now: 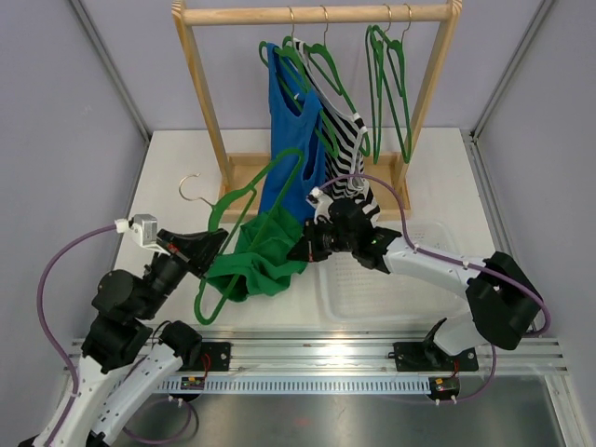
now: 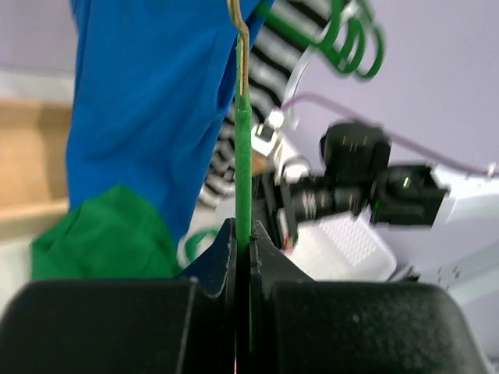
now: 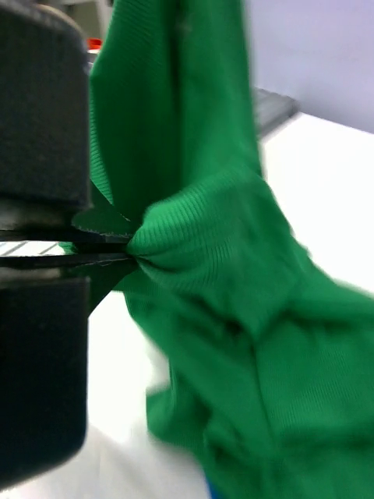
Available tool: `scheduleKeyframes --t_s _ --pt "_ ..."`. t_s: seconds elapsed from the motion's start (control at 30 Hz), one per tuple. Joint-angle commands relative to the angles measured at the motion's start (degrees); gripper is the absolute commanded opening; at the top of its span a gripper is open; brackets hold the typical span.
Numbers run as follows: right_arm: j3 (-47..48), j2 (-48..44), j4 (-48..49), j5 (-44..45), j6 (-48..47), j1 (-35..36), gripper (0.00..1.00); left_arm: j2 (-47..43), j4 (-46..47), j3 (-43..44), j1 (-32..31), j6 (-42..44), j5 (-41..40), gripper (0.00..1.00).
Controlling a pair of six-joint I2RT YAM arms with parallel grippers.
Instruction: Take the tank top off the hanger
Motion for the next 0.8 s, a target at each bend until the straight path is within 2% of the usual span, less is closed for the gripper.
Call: scheduleKeyframes --t_s 0.0,0.1,0.2,0.3,0.33,0.43,0.57,0.67,0.77 --pt "2.49 -1.9 2.99 -6.85 -1.9 5.81 0.0 1.33 30.74 -1.52 -0.16 -0.82 -2.75 0.0" --pt "4.95 -0.41 -0.79 -4.05 -5.6 11.26 0.0 5.55 36.82 1.37 -0.16 4.45 -7.84 0.0" --pt "4.87 1.7 -2.74 1.48 -5.53 12.33 0.0 9.07 42.44 3.83 -0.16 12.62 -12.23 0.0" --pt "3.64 2.76 -6.42 6.4 -5.08 12.25 0.0 11.09 53.58 2.18 -0.16 20.62 -17.16 0.0" --pt "3.73 3.02 -7.56 7.73 -5.0 12.25 0.0 11.88 61.62 1.13 -0.16 25.43 -17.53 0.0" --pt "4.16 3.99 -11.96 12.65 -4.73 12.33 0.0 15.92 78.33 -1.86 -0.16 32.13 -21.21 0.0" --pt "3.99 3.47 -15.22 16.36 -4.2 12.33 0.0 20.49 76.99 2.52 -0.16 33.21 -21.14 0.0" --pt "3.64 1.45 -14.7 16.62 -3.42 12.33 0.0 22.52 76.83 3.05 -0.16 30.58 -20.35 0.0" --pt "3.38 -1.62 -13.99 15.75 -3.24 12.33 0.0 20.42 63.32 6.37 -0.16 25.84 -18.41 0.0"
